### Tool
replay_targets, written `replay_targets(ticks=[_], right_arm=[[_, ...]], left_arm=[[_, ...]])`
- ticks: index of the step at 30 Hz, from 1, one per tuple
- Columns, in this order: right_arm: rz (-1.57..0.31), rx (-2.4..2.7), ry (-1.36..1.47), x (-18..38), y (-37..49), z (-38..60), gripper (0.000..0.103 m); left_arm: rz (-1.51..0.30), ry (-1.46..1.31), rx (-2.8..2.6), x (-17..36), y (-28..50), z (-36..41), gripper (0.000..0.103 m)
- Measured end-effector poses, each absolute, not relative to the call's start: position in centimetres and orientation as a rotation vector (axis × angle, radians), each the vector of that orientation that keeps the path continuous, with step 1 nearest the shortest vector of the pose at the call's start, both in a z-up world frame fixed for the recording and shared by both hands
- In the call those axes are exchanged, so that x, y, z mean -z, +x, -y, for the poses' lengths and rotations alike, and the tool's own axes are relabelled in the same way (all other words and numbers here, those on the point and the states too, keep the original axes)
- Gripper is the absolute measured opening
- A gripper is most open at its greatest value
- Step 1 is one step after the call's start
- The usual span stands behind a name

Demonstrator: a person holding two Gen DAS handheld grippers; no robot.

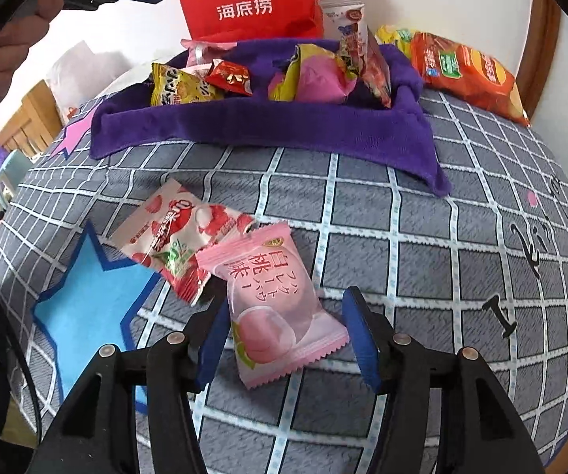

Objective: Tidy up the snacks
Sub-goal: 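Move the right tool down to the pink peach candy packet on the bed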

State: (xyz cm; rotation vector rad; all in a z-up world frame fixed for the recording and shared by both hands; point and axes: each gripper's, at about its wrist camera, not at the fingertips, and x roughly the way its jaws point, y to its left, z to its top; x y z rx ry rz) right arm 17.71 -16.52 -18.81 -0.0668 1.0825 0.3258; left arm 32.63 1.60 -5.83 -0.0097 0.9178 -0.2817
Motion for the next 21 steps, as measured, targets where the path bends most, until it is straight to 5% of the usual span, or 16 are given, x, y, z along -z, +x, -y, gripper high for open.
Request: replay_targets(ticks=[8,21], right_arm=[[-0.987,-0.143,-0.078,18.8,19.2,17.4,0.049],[-0.950,-0.093,0.057,19.5,19.3,20.9,0.052]], left_arm=[[-0.916,-0.008,0.276,5.8,32.6,-1.6,0.055],[-0.952,0.028,0.223,7.0,31.9,-0.4,0.055]])
